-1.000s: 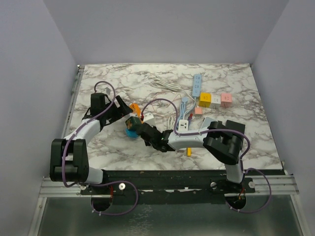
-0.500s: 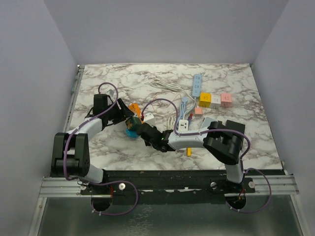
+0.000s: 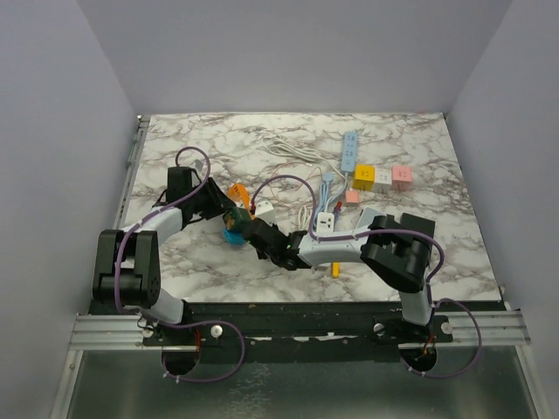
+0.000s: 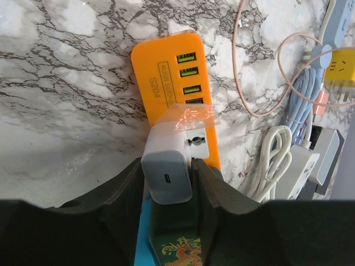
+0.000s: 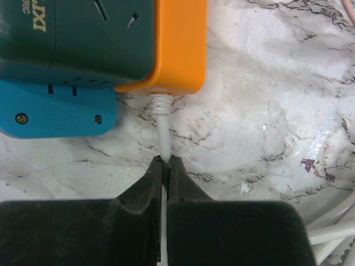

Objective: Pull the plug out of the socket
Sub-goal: Remove the plug from the socket.

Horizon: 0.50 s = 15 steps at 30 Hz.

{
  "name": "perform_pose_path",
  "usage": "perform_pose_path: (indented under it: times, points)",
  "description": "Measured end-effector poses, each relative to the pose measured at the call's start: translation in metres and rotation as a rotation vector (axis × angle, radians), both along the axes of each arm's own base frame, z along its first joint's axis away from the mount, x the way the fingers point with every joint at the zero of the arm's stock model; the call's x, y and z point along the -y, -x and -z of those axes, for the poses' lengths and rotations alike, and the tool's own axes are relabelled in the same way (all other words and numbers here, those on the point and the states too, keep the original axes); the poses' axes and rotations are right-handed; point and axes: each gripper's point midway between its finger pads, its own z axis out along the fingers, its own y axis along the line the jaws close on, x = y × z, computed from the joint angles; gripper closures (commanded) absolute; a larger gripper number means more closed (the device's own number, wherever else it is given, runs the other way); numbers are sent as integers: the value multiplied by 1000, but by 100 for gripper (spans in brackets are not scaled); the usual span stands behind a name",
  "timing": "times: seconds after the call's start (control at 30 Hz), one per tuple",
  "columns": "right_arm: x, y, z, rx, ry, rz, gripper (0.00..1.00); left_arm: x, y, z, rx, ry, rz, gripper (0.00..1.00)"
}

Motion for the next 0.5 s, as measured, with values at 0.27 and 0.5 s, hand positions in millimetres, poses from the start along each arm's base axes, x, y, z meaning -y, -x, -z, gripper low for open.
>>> perform_pose_path:
  times: [0.27,0.5]
  points:
    - [0,2,1,0,0,-5,99,8,-3,-1,5,10,20,80]
    - [0,2,1,-1,-3,-2,99,11,-5,-1,7,13,27,100]
